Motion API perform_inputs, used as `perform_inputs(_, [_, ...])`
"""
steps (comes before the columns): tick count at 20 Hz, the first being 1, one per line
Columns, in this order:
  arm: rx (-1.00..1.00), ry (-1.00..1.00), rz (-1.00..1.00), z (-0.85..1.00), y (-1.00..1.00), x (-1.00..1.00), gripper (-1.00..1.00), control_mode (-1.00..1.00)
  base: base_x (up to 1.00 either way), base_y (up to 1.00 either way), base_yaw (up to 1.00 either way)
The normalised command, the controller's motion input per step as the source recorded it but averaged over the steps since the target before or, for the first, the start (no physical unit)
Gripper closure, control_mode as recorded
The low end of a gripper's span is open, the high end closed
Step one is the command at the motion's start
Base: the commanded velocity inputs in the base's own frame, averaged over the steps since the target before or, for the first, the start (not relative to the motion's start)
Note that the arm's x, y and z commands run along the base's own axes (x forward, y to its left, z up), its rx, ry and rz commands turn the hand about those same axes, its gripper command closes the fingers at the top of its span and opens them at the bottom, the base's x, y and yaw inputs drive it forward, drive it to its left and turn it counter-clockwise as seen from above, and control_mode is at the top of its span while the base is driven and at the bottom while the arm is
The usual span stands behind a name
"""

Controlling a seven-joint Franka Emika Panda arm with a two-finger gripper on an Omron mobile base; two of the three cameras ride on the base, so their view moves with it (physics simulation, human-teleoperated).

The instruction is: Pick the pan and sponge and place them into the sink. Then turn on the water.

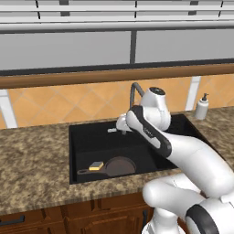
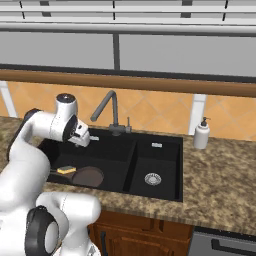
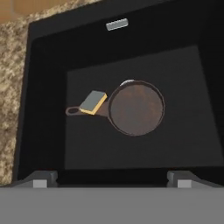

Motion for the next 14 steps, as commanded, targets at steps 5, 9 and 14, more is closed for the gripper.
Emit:
perform_inputs(5, [0.1, -0.03, 0.04, 0.0, -0.72, -0.07, -1.0, -1.0, 0.0, 0.0, 0.0])
perform_inputs(9, [0.17, 0.0, 0.03, 0.0, -0.91, 0.0, -1.0, -1.0, 0.0, 0.0, 0.0])
perform_inputs(14, [0.19, 0.0, 0.08, 0.0, -0.94, 0.11, -1.0, -1.0, 0.0, 0.0, 0.0])
